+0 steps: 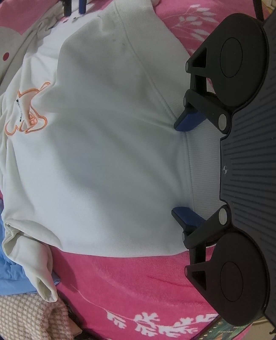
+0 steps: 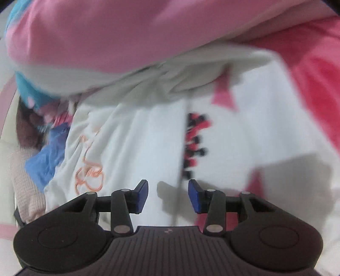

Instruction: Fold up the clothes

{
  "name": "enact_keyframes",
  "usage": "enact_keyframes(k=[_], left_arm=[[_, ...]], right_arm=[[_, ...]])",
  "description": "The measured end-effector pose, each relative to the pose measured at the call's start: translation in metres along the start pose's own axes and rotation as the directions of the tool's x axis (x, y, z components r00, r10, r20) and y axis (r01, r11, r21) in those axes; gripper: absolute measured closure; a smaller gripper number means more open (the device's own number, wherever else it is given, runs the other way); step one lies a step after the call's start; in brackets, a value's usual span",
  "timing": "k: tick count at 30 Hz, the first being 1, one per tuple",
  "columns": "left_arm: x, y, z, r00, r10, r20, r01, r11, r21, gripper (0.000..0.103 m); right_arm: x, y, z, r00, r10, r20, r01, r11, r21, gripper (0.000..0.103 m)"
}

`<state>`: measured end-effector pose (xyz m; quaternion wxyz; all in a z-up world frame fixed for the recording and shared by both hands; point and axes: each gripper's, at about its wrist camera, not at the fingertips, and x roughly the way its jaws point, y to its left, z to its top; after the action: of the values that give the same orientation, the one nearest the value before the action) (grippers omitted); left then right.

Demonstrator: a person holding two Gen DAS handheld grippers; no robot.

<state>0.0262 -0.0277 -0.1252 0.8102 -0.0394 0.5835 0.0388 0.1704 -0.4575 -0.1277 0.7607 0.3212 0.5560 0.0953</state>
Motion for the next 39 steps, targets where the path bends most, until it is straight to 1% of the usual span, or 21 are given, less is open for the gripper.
enact_keyframes(k=[1,2,3,4,7,11,13,15,17,18,20,22,23,24,25,29,31,34,36,37,39], left_arm=[[0.0,-0.001,-0.001,1.0,0.002,0.0,-0.002,1.0,-0.001,0.023],[-0.001,-0.002,-0.001,1.0,0.004,0.001,-0.004,1.0,-0.001,0.023],[-0.001,-0.002,-0.002,1.0,0.005,0.001,-0.005,1.0,0.0,0.023],[-0.001,-0.002,-0.002,1.0,0.003,0.001,-0.003,1.0,-0.001,0.023],[-0.002,-0.002,-0.005,1.0,-0.002,0.004,0.002,1.0,-0.001,0.023],[-0.002,-0.003,-0.006,1.0,-0.006,0.006,0.006,1.0,0.0,0.022],[-0.002,-0.002,-0.006,1.0,-0.011,0.005,0.011,1.0,0.001,0.022],[-0.001,-0.003,-0.005,1.0,-0.016,0.002,0.016,1.0,0.006,0.022],[-0.001,-0.003,-0.005,1.0,-0.023,-0.001,0.023,1.0,0.014,0.022],[-0.001,-0.003,-0.005,1.0,-0.027,-0.003,0.027,0.999,0.017,0.021],[0.0,-0.002,-0.004,0.999,-0.034,-0.005,0.034,0.999,0.024,0.02],[0.001,-0.002,-0.003,0.999,-0.039,-0.008,0.039,0.999,0.03,0.02],[0.002,-0.002,-0.002,0.999,-0.042,-0.011,0.042,0.999,0.033,0.02],[0.002,-0.002,-0.002,0.999,-0.044,-0.014,0.044,0.998,0.036,0.02],[0.002,-0.002,-0.001,0.999,-0.046,-0.016,0.047,0.998,0.039,0.02],[0.002,-0.002,0.0,0.998,-0.055,-0.029,0.056,0.998,0.043,0.019],[0.003,-0.002,0.001,0.998,-0.059,-0.034,0.06,0.997,0.048,0.019],[0.003,-0.003,0.003,0.997,-0.061,-0.041,0.064,0.997,0.053,0.019],[0.004,-0.004,0.003,0.997,-0.062,-0.045,0.065,0.996,0.053,0.019],[0.004,-0.004,0.004,0.997,-0.063,-0.046,0.065,0.996,0.053,0.019],[0.004,-0.004,0.004,0.997,-0.064,-0.046,0.067,0.996,0.054,0.019]], right_arm=[[0.007,0.007,-0.001,0.999,-0.021,-0.027,0.02,0.999,-0.042,0.074],[0.014,0.014,-0.002,0.997,-0.062,-0.04,0.058,0.994,-0.094,0.092],[0.019,0.019,-0.002,0.994,-0.098,-0.044,0.091,0.986,-0.14,0.097],[0.016,0.021,-0.002,0.994,-0.111,-0.021,0.106,0.982,-0.159,0.098],[-0.004,0.013,0.001,0.985,-0.155,0.077,0.162,0.981,-0.105,0.099],[-0.028,-0.011,-0.003,0.987,-0.149,0.066,0.149,0.989,0.013,0.096],[-0.036,-0.015,-0.017,0.993,-0.12,0.013,0.119,0.992,0.032,0.085],[-0.042,-0.01,-0.039,0.994,-0.099,-0.045,0.1,0.995,0.022,0.063],[-0.045,0.0,-0.063,0.993,-0.073,-0.092,0.073,0.997,0.0,0.054],[-0.045,0.01,-0.073,0.992,-0.083,-0.092,0.08,0.996,-0.041,0.046],[-0.047,0.029,-0.092,0.99,-0.105,-0.092,0.093,0.988,-0.122,0.038],[-0.048,0.046,-0.109,0.988,-0.141,-0.062,0.123,0.964,-0.234,0.038],[-0.048,0.055,-0.116,0.986,-0.162,-0.045,0.142,0.945,-0.294,0.046],[-0.044,0.062,-0.121,0.982,-0.18,-0.058,0.15,0.926,-0.346,0.076],[-0.039,0.069,-0.127,0.976,-0.2,-0.082,0.152,0.905,-0.398,0.092],[-0.036,0.098,-0.158,0.973,-0.209,-0.097,0.125,0.833,-0.539,0.094],[-0.031,0.11,-0.177,0.97,-0.229,-0.084,0.137,0.796,-0.589,0.094],[-0.011,0.123,-0.199,0.957,-0.28,-0.077,0.162,0.737,-0.656,0.083],[-0.008,0.128,-0.209,0.956,-0.281,-0.083,0.154,0.725,-0.672,0.059],[-0.01,0.13,-0.21,0.96,-0.267,-0.088,0.144,0.736,-0.662,0.055],[-0.02,0.126,-0.206,0.972,-0.205,-0.117,0.101,0.811,-0.576,0.052]])
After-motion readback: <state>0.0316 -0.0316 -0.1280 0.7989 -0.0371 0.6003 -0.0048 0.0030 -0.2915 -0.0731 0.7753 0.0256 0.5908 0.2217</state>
